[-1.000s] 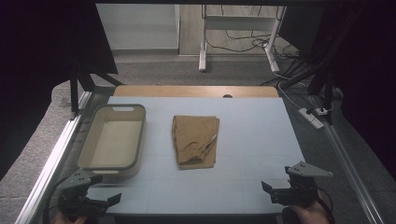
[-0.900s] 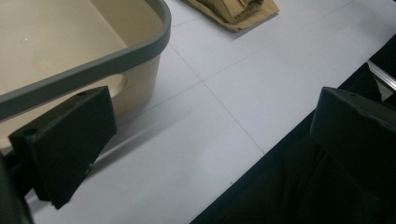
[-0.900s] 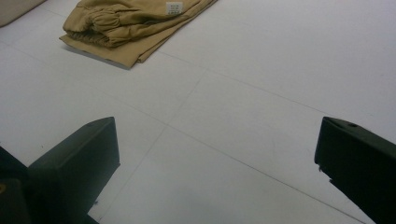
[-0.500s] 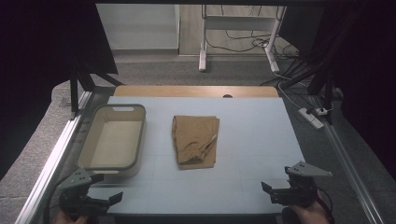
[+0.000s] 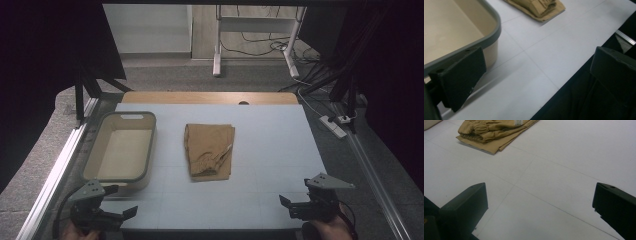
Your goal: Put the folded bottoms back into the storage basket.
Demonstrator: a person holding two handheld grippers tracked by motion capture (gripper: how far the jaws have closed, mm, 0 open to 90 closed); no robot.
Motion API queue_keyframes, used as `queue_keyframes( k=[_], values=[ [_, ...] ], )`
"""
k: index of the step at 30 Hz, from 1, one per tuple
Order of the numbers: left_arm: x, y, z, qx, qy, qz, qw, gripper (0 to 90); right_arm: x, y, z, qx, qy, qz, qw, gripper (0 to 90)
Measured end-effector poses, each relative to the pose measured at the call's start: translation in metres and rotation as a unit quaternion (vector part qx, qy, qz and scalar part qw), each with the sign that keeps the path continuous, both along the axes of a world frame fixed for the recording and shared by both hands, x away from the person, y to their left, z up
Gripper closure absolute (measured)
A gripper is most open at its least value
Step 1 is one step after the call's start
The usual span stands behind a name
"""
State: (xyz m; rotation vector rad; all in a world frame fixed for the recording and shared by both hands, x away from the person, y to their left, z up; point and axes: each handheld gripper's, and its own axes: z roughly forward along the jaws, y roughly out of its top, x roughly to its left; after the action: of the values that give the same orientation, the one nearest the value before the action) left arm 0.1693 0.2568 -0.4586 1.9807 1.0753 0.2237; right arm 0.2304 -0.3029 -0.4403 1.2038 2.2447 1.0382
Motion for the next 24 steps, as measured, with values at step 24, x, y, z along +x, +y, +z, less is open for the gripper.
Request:
queue_keyframes(
  k=[24],
  values=[
    [0.022, -0.034, -0.002, -0.010, -0.007, -0.089, 0.9960, 0.0, 0.000, 0.001, 0.000, -0.002, -0.002, 0.002, 1.0000, 0.5]
  ],
)
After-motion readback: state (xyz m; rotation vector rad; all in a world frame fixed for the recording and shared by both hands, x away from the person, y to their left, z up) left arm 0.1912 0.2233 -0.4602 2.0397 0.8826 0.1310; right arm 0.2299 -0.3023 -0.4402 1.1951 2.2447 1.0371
